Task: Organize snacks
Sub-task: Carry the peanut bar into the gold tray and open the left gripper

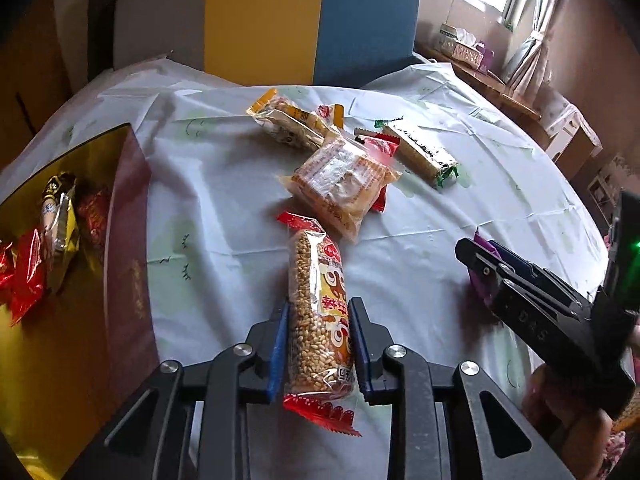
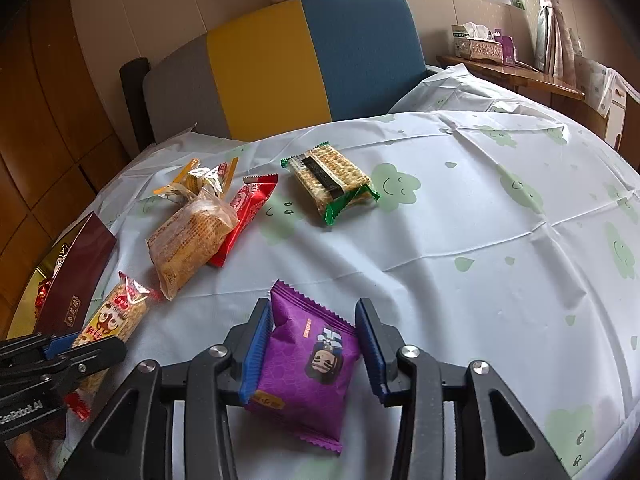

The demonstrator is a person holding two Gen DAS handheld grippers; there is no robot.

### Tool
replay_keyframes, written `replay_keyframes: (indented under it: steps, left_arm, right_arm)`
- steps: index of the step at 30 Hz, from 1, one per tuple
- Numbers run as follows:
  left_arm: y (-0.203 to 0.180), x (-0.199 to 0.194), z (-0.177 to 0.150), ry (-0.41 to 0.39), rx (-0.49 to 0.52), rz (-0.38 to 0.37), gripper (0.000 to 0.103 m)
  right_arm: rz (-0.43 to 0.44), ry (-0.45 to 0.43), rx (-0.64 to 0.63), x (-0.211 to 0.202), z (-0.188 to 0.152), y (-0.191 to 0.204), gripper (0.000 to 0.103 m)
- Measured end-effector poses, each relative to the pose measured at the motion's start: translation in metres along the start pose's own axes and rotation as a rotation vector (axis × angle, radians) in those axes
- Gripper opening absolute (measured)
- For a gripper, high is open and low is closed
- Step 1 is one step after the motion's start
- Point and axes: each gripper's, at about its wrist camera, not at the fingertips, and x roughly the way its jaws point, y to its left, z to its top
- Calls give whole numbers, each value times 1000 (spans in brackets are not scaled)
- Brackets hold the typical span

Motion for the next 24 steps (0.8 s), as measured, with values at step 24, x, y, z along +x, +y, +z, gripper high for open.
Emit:
replay_keyframes:
  steps: [24]
  left_arm:
    - [50,-77,-15,-116,-117,-54,28]
  right_arm:
    - [-9,-1,-7,0,0,2,43]
